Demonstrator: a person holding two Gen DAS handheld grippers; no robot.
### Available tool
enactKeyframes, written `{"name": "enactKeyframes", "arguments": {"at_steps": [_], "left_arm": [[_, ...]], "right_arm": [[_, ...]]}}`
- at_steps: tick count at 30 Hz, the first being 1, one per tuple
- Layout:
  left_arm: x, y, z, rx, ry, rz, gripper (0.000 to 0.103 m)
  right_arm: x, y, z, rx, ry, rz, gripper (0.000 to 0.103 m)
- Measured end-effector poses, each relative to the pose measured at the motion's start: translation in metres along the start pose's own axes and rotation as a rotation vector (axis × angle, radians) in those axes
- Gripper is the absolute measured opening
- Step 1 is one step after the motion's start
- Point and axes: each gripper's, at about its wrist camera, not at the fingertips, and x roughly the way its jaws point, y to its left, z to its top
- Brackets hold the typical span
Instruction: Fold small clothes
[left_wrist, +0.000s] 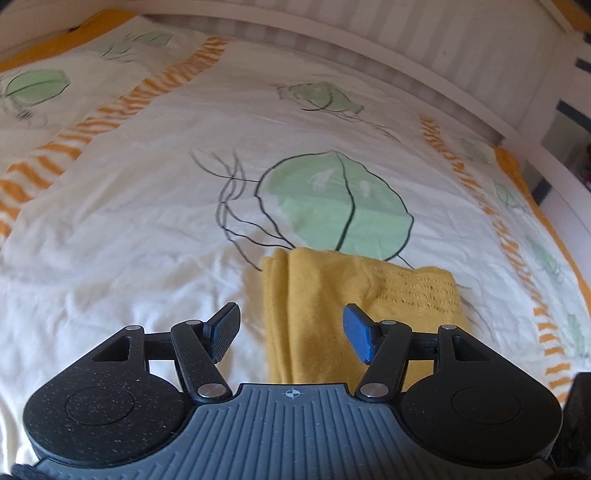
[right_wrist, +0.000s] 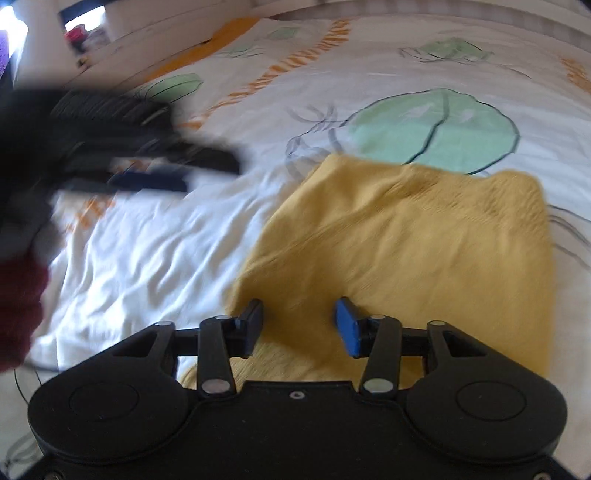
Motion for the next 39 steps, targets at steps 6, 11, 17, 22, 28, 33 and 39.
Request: {"name": "enactKeyframes", "arguments": {"at_steps": [6,11,17,22,28,33,39], "left_arm": [[0.033,-0.006,-0.009,0.039,0.037,0.035,0.060],[0.057,0.014,-0.012,-0.086,0.116,0.066,0.062],[0.055,0.013,-0.013,-0.081,0.116,0.078,0.062],[0.053,0.013,-0.014,-0.082,0.116,0.078,0.062],[0.055,0.012,-0.014,-0.085,0.117,0.078,0.062],[0.055,0.013,-0.013,-0.092,0.118,0.073,0.062],[0.055,0.016,-0.014,-0.103,0.117,0.063,0.062]], "right_arm": [[-0.003,0.013,-0.013,-0.085,0.005,0.032,0.064],[-0.009,0.009,-0.019,-0.082,0.000,0.068,0.064],[-0.025,-0.001,-0.020,-0.068,-0.024,0.097,0.064],[-0.046,-0.015,-0.014,-0.058,-0.088,0.061,0.064],[-0.050,-0.046,0.004,-0.032,-0.136,-0.049,0.064],[-0.027,-0.076,0.024,-0.023,-0.158,-0.137,0.064],[0.010,-0.106,0.038,0.039,-0.106,-0.201,0.065]]}}
